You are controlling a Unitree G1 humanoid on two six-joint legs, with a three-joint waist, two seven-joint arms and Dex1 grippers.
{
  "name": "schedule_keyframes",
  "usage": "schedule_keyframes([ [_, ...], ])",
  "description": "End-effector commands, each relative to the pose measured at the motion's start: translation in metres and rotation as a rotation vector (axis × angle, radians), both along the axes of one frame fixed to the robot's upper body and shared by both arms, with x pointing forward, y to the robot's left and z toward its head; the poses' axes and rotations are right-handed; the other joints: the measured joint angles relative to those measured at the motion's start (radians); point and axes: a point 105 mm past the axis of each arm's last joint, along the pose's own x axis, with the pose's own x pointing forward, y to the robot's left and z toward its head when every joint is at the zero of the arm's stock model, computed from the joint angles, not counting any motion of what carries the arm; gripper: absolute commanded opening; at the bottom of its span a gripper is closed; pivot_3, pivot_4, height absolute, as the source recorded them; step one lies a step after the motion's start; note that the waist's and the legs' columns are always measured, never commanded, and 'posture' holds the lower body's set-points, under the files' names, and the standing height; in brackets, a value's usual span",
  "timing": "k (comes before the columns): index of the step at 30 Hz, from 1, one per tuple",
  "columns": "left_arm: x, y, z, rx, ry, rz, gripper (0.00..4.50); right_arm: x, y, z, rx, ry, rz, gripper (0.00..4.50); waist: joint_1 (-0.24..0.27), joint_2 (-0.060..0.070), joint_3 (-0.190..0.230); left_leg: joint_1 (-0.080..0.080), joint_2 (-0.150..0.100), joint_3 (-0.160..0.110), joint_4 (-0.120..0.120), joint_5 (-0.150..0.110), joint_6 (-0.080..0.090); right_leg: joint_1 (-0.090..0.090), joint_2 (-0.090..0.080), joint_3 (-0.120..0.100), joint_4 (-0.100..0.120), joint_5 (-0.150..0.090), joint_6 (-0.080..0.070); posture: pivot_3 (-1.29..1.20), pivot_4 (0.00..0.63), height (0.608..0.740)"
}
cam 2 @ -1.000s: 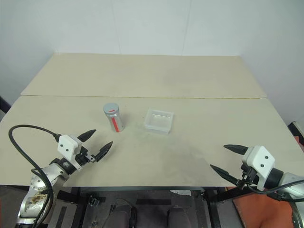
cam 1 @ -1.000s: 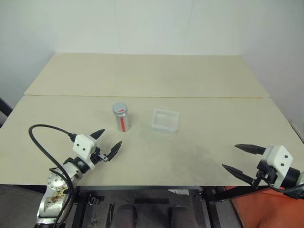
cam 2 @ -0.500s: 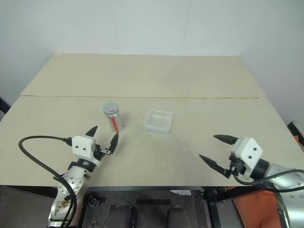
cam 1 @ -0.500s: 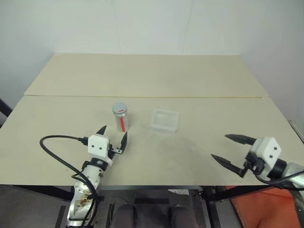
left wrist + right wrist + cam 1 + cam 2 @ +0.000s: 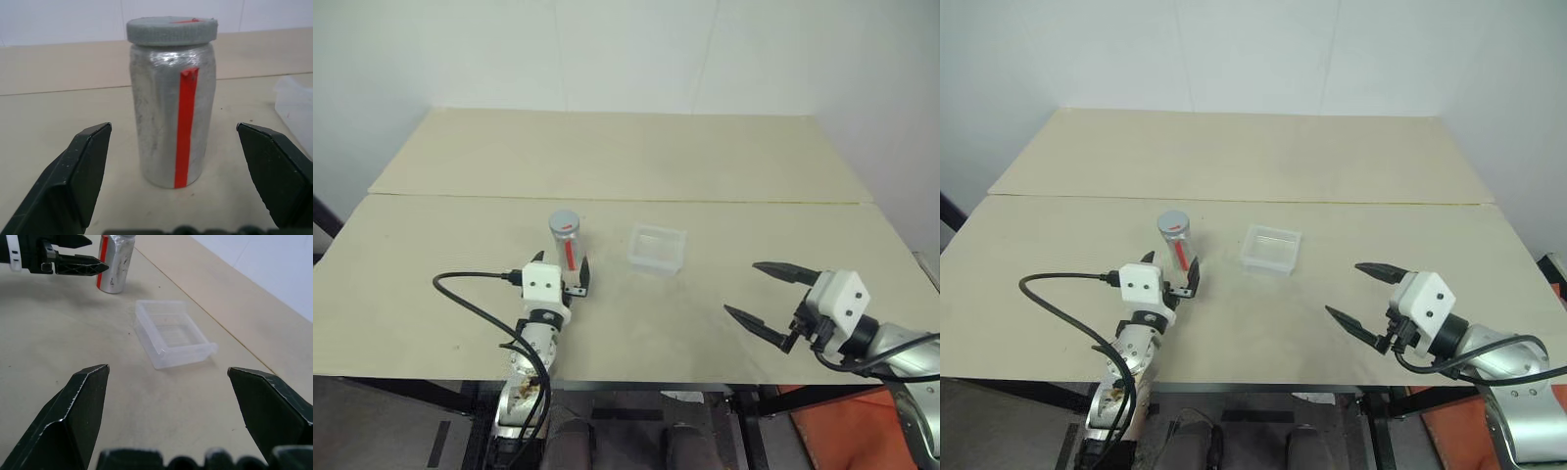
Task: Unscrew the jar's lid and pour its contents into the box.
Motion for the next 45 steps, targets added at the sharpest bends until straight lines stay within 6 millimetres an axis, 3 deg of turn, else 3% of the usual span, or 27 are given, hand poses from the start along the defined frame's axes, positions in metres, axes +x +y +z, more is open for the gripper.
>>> schedule_keyframes([
  [1,0.008,-0.005,0.010,-0.018,-0.041,-0.010,4.46,-0.001,0.002,0.006,-0.006,-0.028,0.005,4.50,0.001,0.000,0.000,0.000,0.000,0.000,0.000,0.000,0.000,0.000,0.000,0.000,0.000,0.000,0.000,0.00,0.150,0.740],
  [18,0.037,-0.012,0.004,-0.007,-0.040,-0.019,4.46,-0.001,0.004,0.002,0.001,-0.034,-0.015,4.50,0.006,0.000,0.000,-0.001,0.000,0.000,0.001,0.000,0.000,0.000,0.000,0.000,0.000,0.000,0.000,0.00,0.150,0.740],
  [29,0.042,-0.014,0.005,-0.003,-0.075,0.008,4.46,-0.002,0.003,0.000,0.002,-0.032,-0.028,4.50,0.010,0.000,0.000,-0.001,0.000,0.000,0.002,0.000,0.000,0.000,0.000,0.000,0.001,0.000,0.001,0.00,0.150,0.740],
  [37,0.047,-0.008,0.012,0.024,-0.138,0.070,2.59,-0.001,0.002,-0.004,0.006,-0.025,-0.034,4.50,0.010,0.000,0.000,-0.003,0.000,-0.001,0.004,0.000,0.000,0.000,0.000,-0.001,0.000,0.001,0.002,0.00,0.150,0.740],
  [42,0.048,-0.005,0.008,0.015,-0.127,0.075,2.52,0.000,0.003,-0.007,0.009,-0.021,-0.035,4.50,0.010,0.000,0.000,-0.003,0.000,-0.001,0.004,0.000,0.000,-0.001,0.000,-0.001,0.001,0.001,0.002,0.00,0.150,0.740],
  [45,0.052,0.004,0.009,-0.089,-0.068,0.088,2.47,-0.001,0.005,-0.008,0.011,-0.020,-0.034,4.50,0.010,0.000,0.000,-0.003,0.000,-0.001,0.005,0.000,0.000,-0.001,0.000,-0.001,0.001,0.001,0.002,0.00,0.150,0.740],
])
